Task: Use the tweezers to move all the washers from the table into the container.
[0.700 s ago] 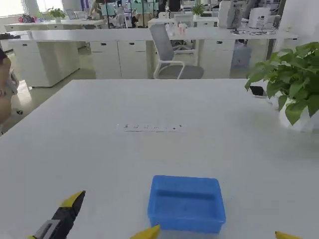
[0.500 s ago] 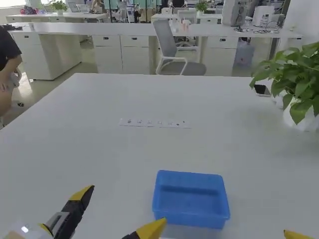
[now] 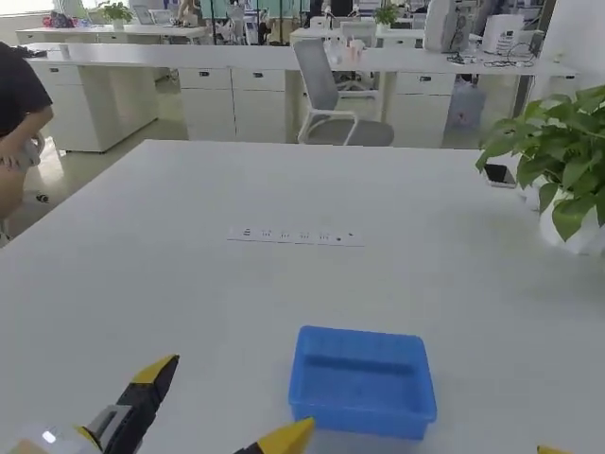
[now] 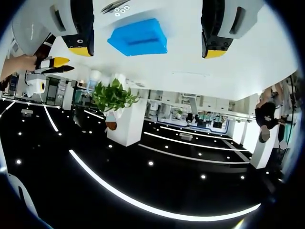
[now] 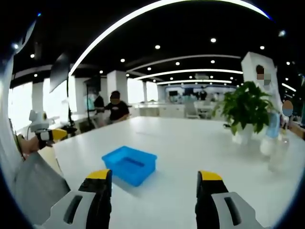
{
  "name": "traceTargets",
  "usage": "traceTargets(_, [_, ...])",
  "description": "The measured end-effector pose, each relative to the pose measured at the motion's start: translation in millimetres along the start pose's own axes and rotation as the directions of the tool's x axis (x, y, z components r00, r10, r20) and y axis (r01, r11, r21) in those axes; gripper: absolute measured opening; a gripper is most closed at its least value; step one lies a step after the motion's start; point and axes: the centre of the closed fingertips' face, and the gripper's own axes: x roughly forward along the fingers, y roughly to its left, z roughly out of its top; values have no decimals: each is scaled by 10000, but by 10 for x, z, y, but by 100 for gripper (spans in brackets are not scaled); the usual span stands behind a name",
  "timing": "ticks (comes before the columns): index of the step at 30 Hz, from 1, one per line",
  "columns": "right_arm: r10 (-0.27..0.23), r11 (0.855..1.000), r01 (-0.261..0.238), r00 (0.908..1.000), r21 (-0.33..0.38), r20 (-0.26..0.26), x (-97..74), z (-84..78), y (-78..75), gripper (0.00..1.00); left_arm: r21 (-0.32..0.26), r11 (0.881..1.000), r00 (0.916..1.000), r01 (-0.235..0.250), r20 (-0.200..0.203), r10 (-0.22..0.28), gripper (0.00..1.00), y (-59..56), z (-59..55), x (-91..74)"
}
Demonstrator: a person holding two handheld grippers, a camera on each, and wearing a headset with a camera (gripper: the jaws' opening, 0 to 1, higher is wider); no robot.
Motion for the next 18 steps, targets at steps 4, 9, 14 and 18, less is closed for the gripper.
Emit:
traceTargets(4, [-14, 10000, 14, 10000, 7, -26, 2, -19, -26, 71, -30, 10000, 10000, 11, 7, -11, 95, 4, 0, 2])
traceTargets(9, [-32, 10000, 32, 9999, -53, -95, 5, -47, -41, 71, -18, 10000, 10000, 11, -24, -11, 95, 8, -6, 0])
traceTargets(14, [-84, 9999, 84, 9999, -55, -105, 3, -46, -37, 71, -58, 10000, 10000, 15, -31, -16, 95, 22, -13, -2])
traceTargets(18, [-98, 9999, 97, 9999, -40, -131, 7, -48, -37, 71, -93, 10000, 10000, -3, -32, 3, 95, 35, -16, -2])
